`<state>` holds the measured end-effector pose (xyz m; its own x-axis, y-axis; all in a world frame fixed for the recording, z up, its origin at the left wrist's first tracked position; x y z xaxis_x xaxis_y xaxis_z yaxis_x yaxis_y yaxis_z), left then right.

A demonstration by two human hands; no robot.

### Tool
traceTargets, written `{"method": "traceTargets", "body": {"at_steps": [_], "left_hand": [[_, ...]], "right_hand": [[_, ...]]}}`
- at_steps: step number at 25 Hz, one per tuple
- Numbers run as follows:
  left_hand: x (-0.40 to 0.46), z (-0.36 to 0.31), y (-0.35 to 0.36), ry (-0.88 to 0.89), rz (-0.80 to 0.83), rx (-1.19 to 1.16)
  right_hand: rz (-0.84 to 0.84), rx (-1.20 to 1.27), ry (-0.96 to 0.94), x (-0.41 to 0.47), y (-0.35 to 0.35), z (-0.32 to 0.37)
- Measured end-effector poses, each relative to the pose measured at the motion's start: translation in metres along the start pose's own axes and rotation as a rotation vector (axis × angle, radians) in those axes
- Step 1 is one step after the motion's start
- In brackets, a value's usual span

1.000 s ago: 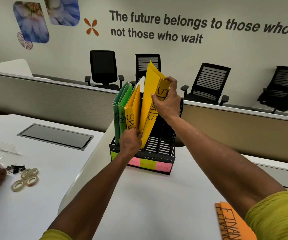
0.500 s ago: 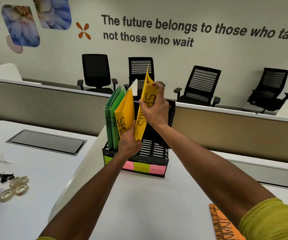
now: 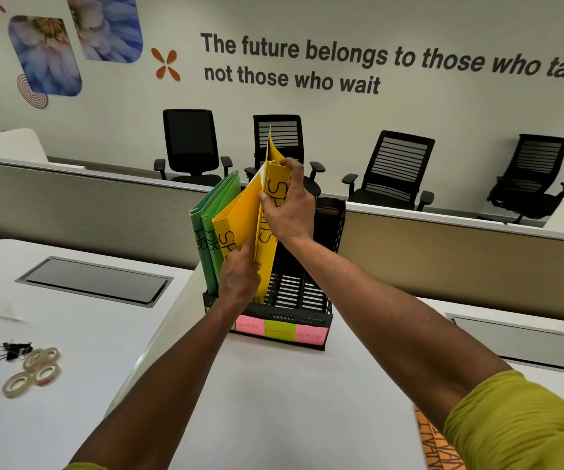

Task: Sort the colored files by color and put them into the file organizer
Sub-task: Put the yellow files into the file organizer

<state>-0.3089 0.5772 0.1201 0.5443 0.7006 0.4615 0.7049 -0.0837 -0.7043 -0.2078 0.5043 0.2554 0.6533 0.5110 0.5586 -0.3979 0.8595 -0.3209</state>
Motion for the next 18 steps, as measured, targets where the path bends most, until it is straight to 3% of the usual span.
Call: {"method": "traceTargets", "body": {"at_steps": [11,15,18], "left_hand": [[-0.01,-0.003,0.001,0.143,-0.072,0.062],[-0.013,-0.008,0.003,0.299,-0.106,0.265],[-0.019,0.004,0.0,0.25,-0.087,0.342]], "right_hand": [[0.127,-0.031,0.108,-0.022,0.025,-0.032],[0.172,-0.062,0.14,-0.036,0.035,-0.049],[0.259,-0.092,0.143,-0.046,0.044,-0.062]]}}
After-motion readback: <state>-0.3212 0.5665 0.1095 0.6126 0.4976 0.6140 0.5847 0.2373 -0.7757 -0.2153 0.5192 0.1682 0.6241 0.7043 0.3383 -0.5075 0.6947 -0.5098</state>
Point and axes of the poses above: each hand's wrist, its own x-axis towards the middle knuckle, its own y-axis out of the palm, z = x × y, the point moved 7 cm from there along x, towards the middle knuckle, and after that the axes turned 8 degrees about y, right-handed, at the moved point
